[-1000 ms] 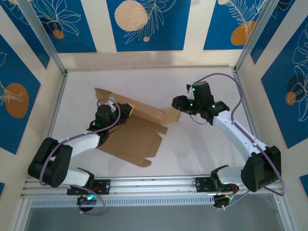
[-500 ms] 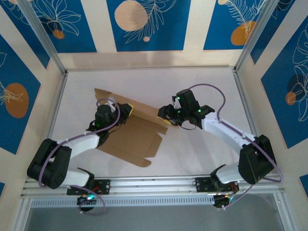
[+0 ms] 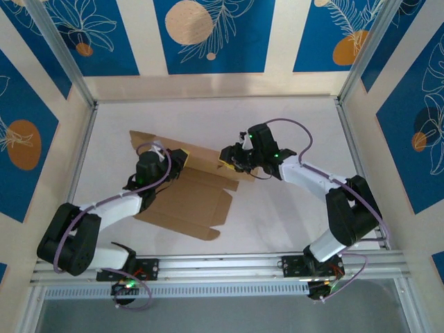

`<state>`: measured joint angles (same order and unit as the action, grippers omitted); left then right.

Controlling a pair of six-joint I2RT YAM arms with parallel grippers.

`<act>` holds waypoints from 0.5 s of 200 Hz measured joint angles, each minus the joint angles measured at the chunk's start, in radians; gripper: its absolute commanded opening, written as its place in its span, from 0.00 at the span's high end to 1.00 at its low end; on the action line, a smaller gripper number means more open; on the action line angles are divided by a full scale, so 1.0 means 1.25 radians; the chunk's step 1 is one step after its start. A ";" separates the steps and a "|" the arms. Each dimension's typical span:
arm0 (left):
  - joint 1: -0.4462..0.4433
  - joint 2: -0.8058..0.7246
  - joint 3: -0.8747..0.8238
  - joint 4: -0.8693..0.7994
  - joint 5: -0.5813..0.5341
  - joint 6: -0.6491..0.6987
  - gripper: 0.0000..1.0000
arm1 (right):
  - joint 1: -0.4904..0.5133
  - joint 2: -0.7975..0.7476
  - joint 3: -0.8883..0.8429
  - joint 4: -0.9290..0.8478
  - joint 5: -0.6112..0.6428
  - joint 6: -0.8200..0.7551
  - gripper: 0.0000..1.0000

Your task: Fold the paper box

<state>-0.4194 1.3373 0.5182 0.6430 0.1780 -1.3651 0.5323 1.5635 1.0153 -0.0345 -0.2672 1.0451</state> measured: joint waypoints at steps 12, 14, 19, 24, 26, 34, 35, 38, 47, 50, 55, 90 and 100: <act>0.000 -0.003 -0.004 0.001 0.000 -0.008 1.00 | -0.005 0.012 0.000 0.028 -0.016 0.010 0.65; 0.000 -0.003 -0.004 0.001 0.000 -0.011 1.00 | -0.006 0.014 0.000 0.031 -0.019 0.010 0.65; 0.000 -0.004 -0.005 0.002 0.000 -0.014 1.00 | -0.009 0.019 0.000 0.043 -0.028 0.016 0.65; 0.000 -0.004 -0.005 0.003 0.000 -0.016 1.00 | -0.013 0.023 0.000 0.053 -0.036 0.019 0.66; 0.000 -0.004 -0.005 0.003 -0.001 -0.018 1.00 | -0.015 0.026 0.000 0.058 -0.042 0.022 0.66; 0.000 -0.005 -0.006 0.004 -0.003 -0.025 1.00 | -0.023 0.035 0.000 0.075 -0.059 0.029 0.66; 0.000 -0.005 -0.006 0.004 -0.003 -0.025 1.00 | -0.023 0.035 0.000 0.077 -0.060 0.030 0.66; 0.000 -0.005 -0.006 0.004 -0.004 -0.027 1.00 | -0.027 0.038 0.000 0.083 -0.067 0.031 0.66; 0.000 -0.007 -0.007 0.004 -0.007 -0.036 1.00 | -0.038 0.048 0.000 0.103 -0.092 0.038 0.66; 0.000 -0.008 -0.008 0.004 -0.008 -0.038 1.00 | -0.040 0.051 0.000 0.109 -0.099 0.041 0.66; 0.000 -0.011 -0.010 0.004 -0.011 -0.044 1.00 | -0.046 0.057 0.000 0.124 -0.115 0.046 0.67; -0.002 -0.026 -0.023 0.006 -0.034 -0.080 1.00 | -0.081 0.113 0.005 0.232 -0.230 0.083 0.68; -0.002 -0.027 -0.023 0.007 -0.043 -0.087 1.00 | -0.087 0.132 0.012 0.263 -0.259 0.100 0.68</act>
<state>-0.4213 1.3041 0.4889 0.6518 0.1242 -1.4742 0.4232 1.7283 1.0298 0.2943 -0.5907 1.1698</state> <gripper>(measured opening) 0.045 0.318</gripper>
